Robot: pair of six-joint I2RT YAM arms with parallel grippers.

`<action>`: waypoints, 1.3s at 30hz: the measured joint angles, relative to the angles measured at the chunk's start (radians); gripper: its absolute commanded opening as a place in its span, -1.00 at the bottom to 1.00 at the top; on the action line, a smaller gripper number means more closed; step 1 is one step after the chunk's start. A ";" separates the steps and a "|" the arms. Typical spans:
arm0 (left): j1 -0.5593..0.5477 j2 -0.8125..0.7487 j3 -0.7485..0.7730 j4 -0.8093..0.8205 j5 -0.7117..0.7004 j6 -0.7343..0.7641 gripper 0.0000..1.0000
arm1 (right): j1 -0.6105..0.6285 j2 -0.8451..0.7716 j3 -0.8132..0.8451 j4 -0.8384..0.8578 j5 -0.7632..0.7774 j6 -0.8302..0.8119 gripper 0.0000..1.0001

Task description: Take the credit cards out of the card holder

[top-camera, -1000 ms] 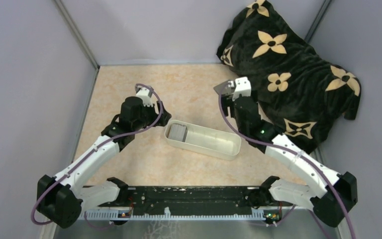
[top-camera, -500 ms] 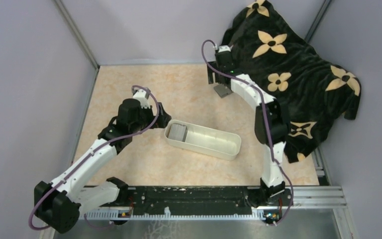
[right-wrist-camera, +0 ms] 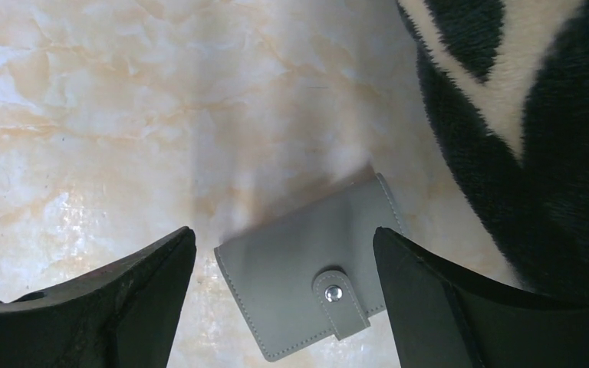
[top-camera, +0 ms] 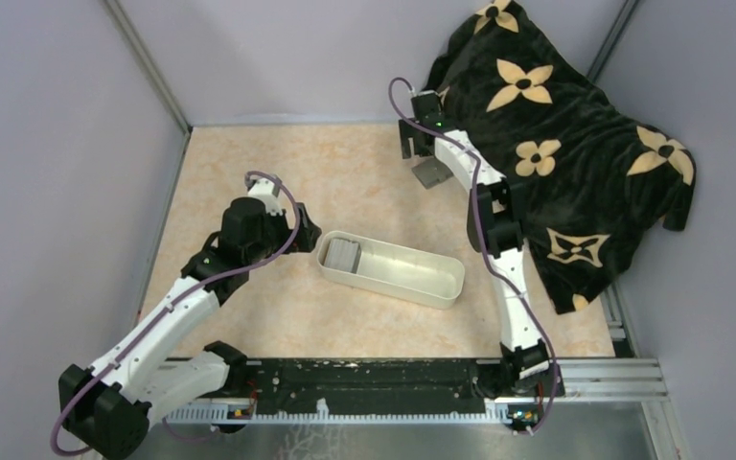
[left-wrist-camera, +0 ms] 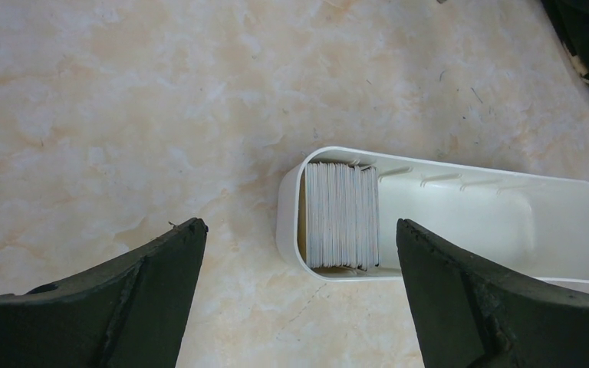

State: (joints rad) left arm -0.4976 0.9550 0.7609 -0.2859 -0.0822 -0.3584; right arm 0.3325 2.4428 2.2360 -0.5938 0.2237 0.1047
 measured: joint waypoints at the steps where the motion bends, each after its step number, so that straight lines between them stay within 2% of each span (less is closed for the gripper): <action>1: 0.000 0.000 -0.004 -0.001 0.000 0.000 0.98 | -0.002 0.009 0.008 -0.006 -0.003 0.000 0.73; 7: 0.000 0.000 -0.008 -0.007 0.000 0.000 0.98 | -0.008 0.056 0.010 -0.018 -0.018 0.000 0.72; 11: 0.000 -0.004 -0.008 -0.008 -0.001 0.000 0.98 | -0.013 0.008 -0.118 0.053 -0.018 0.001 0.72; 25: 0.000 -0.020 -0.008 -0.029 0.039 0.028 0.98 | -0.024 -0.430 -0.833 0.235 0.034 0.083 0.71; 32: 0.000 -0.024 -0.007 -0.037 0.078 0.042 0.98 | -0.023 -0.773 -1.264 0.294 0.045 0.225 0.71; 36: 0.000 -0.015 -0.007 -0.033 0.115 0.042 0.98 | -0.001 -0.941 -1.402 0.287 0.071 0.272 0.69; 39: 0.000 0.009 -0.006 -0.026 0.153 0.041 0.98 | 0.042 -1.083 -1.440 0.282 0.088 0.290 0.67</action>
State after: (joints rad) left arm -0.4976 0.9642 0.7544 -0.3122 0.0704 -0.3172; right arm 0.3748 1.3598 0.7963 -0.3115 0.3119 0.3950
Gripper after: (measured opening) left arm 0.990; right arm 0.847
